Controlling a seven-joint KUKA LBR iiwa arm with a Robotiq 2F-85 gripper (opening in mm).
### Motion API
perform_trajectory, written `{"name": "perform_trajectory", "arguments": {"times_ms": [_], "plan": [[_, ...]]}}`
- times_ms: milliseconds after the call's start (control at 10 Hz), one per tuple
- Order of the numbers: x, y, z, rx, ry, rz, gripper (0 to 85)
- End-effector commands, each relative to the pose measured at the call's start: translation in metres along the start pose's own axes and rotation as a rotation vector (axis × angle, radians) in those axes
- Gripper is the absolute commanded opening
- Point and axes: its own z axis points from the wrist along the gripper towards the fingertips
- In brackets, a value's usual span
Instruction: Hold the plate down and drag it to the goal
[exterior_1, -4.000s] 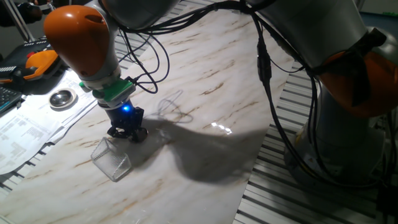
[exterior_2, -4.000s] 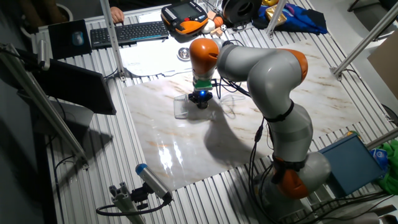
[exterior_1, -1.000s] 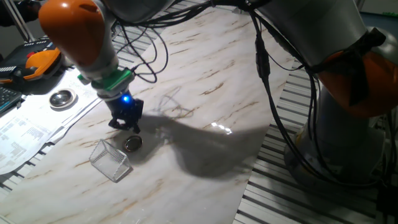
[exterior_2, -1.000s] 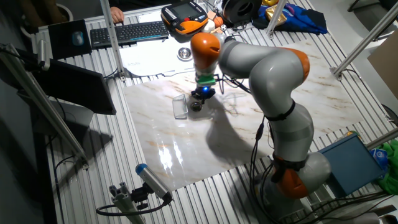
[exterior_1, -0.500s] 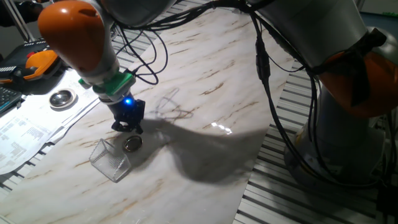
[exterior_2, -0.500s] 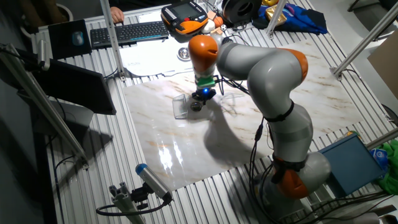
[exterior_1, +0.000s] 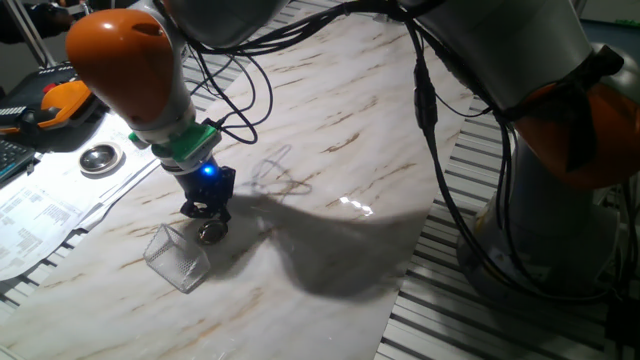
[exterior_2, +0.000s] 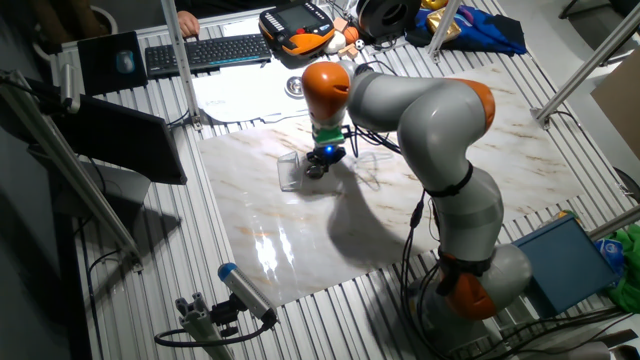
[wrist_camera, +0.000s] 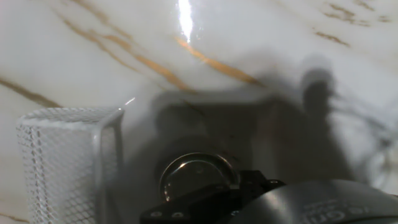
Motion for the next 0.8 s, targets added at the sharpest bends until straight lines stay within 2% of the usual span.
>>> {"name": "perform_trajectory", "arguments": {"times_ms": [0,400,600,700], "plan": [[-0.001,-0.001,-0.001,0.001,0.002,-0.004,0.0],[0.002,0.004,0.003,-0.005,-0.002,0.006,0.0],[0.002,0.007,0.003,-0.022,0.003,0.014,0.0],[0.003,0.009,0.003,-0.02,0.004,0.017,0.0]]}}
